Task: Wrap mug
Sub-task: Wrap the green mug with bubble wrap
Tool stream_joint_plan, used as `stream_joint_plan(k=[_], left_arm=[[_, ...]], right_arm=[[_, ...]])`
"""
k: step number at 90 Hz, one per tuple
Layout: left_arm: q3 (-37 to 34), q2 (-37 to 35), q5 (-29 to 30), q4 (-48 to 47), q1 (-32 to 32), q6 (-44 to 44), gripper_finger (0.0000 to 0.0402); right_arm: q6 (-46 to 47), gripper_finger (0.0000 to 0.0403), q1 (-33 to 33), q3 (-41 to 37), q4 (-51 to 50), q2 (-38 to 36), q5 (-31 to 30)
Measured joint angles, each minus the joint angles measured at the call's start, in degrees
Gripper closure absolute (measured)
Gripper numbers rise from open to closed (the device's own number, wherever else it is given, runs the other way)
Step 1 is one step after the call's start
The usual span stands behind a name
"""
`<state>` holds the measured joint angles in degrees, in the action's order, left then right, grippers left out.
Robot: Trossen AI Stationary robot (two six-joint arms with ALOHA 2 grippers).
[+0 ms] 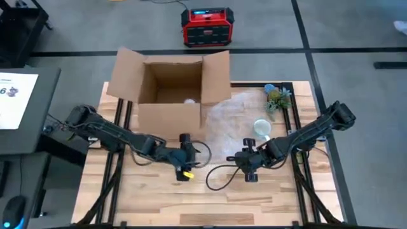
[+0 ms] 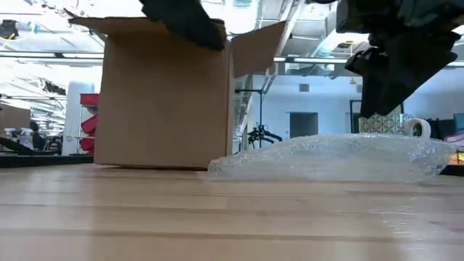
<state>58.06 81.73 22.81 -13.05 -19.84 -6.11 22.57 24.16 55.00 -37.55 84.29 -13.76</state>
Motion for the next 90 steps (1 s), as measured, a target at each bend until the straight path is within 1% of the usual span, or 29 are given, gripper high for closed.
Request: stream_joint_plan(k=[10, 15, 27, 40, 57, 65, 80, 85, 90], left_arm=[[-7.8, -6.1, 0.4, 6.8, -0.1, -1.8, 0.0217], [-11.0, -8.5, 0.5, 8.7, -0.2, -2.9, 0.0217], [-15.8, -11.5, 1.9, 12.7, -1.0, -5.1, 0.0217], [-15.6, -11.5, 2.3, 14.4, -2.7, -5.1, 0.0217], [-14.8, -11.3, 2.1, 18.5, -6.1, -4.6, 0.0217], [-14.7, -11.4, 1.9, 20.1, -7.7, -4.7, 0.0217], [-14.7, -11.3, 1.8, 20.0, -10.5, -7.6, 0.0217], [-14.7, -11.3, 1.7, 19.9, -11.4, -8.8, 0.0217], [-14.7, -11.3, 1.6, 19.9, -12.2, -10.0, 0.0217]], right_arm=[[0.0, 0.0262, 0.0, 0.0, 1.9, 0.0, 0.0], [-0.1, 0.0262, -0.1, 0.0, 3.1, 0.0, 0.0], [-0.7, 0.0262, -0.5, 0.0, 5.5, 0.0, 0.1], [-1.9, 0.0262, -1.2, 0.1, 6.7, 0.0, 0.1], [-1.4, 0.0262, -4.0, 1.7, 6.8, 0.0, 0.1], [1.9, 0.0262, -6.2, 1.9, 6.6, 0.0, -0.3], [9.5, 0.0262, -11.6, 1.6, 3.7, 1.5, -1.3], [10.6, 0.0262, -13.2, 1.3, 3.5, 2.8, -0.4], [11.3, 0.0262, -14.3, 1.3, 3.6, 4.5, 2.3]])
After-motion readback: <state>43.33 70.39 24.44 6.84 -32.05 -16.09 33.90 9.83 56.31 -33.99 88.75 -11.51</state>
